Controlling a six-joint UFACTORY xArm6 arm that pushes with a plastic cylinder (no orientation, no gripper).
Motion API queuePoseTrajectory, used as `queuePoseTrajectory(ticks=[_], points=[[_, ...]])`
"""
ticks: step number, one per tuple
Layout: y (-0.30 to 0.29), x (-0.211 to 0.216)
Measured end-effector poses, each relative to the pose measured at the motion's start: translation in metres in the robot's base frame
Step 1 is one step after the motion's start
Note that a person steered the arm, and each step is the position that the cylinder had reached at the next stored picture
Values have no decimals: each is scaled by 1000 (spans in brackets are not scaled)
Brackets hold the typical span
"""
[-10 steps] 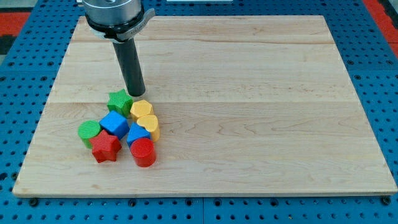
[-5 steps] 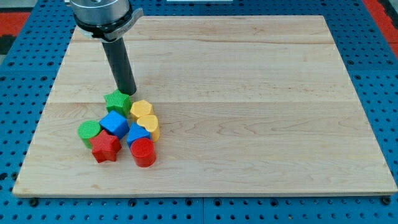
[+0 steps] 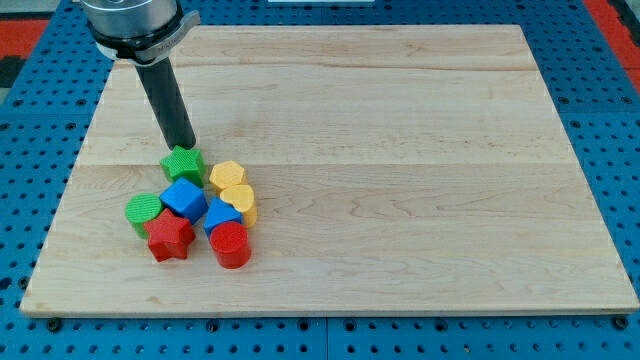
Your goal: Move the green star to the left side slightly
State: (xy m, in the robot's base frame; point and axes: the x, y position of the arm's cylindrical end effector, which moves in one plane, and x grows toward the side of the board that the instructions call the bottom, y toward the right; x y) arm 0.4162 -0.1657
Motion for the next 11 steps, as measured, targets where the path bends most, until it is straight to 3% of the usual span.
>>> queuePoseTrajectory(ticks=[4,11], points=[[-2,-22],[-14,-22]])
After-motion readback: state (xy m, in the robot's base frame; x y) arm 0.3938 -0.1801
